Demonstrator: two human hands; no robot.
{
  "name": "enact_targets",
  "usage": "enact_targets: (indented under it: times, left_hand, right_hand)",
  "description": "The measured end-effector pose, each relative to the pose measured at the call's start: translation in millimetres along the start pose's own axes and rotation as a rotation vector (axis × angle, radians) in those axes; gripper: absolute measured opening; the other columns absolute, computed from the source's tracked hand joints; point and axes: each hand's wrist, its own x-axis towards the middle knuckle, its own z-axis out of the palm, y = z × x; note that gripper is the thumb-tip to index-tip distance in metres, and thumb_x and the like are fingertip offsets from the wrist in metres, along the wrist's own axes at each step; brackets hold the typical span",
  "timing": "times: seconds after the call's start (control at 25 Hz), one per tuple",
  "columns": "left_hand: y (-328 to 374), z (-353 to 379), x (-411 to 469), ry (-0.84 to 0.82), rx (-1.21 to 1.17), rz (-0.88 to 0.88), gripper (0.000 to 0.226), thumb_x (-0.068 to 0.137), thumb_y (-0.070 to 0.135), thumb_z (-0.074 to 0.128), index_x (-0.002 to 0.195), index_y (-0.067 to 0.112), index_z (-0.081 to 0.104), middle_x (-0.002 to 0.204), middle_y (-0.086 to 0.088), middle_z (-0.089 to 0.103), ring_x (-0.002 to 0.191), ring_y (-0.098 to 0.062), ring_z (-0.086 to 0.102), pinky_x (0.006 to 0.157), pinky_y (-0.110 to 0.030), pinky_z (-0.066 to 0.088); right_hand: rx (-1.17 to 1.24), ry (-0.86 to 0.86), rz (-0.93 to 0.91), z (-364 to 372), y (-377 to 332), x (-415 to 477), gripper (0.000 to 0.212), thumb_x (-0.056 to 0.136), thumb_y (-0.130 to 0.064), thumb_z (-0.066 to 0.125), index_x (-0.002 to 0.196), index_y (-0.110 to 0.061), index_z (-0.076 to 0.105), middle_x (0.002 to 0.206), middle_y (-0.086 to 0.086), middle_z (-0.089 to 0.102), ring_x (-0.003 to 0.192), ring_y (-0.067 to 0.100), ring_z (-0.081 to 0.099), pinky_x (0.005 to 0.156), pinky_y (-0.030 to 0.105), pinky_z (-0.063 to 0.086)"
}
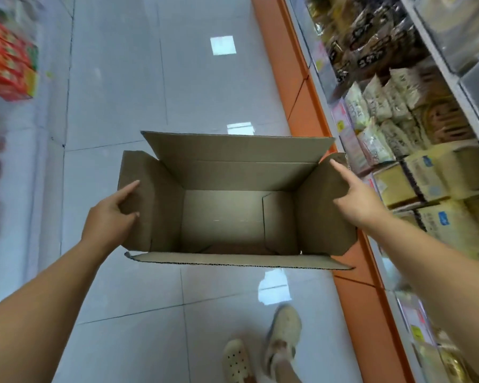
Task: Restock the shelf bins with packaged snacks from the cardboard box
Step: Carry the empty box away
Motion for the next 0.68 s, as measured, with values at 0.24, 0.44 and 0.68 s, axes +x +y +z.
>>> enact_targets:
  times: [0.24,0.44,0.68]
  left_hand:
    - [18.6,-63.4,69.4,0.005,-0.057,-0.099,0.068,0.09,0.009,0.067,0.143,0.045,0.042,0.142,-0.008,0.052,0.121,-0.032,0.054,0.098,-0.046,0.048]
    - [38.9,-104.7,149.5,0.027,-0.106,-0.168,0.074,0.086,0.007,0.07,0.141,0.049,0.043,0.141,-0.006,0.054,0.121,-0.029,0.054,0.102,-0.042,0.045]
    - [64.8,-153.7,276.9,0.028,-0.145,-0.169,0.073,0.087,0.004,0.069,0.143,0.042,0.043,0.143,-0.008,0.052,0.124,-0.03,0.053,0.104,-0.042,0.043]
  right_hand:
    - [0.192,-0.122,-0.099,-33.9,-73.6,83.0,0.084,0.086,0.012,0.057,0.149,-0.037,0.031,0.15,-0.004,0.036,0.116,0.009,0.047,0.093,0.026,0.044]
    - [0.164,-0.205,-0.115,-46.7,-152.1,167.4,0.084,0.086,0.011,0.059,0.149,-0.037,0.03,0.151,-0.001,0.033,0.131,0.014,0.039,0.102,0.028,0.04]
    - [0.185,-0.206,-0.091,-45.8,-243.9,280.7,0.087,0.085,0.011,0.061,0.146,-0.044,0.033,0.154,-0.002,0.034,0.135,0.018,0.04,0.11,0.041,0.04]
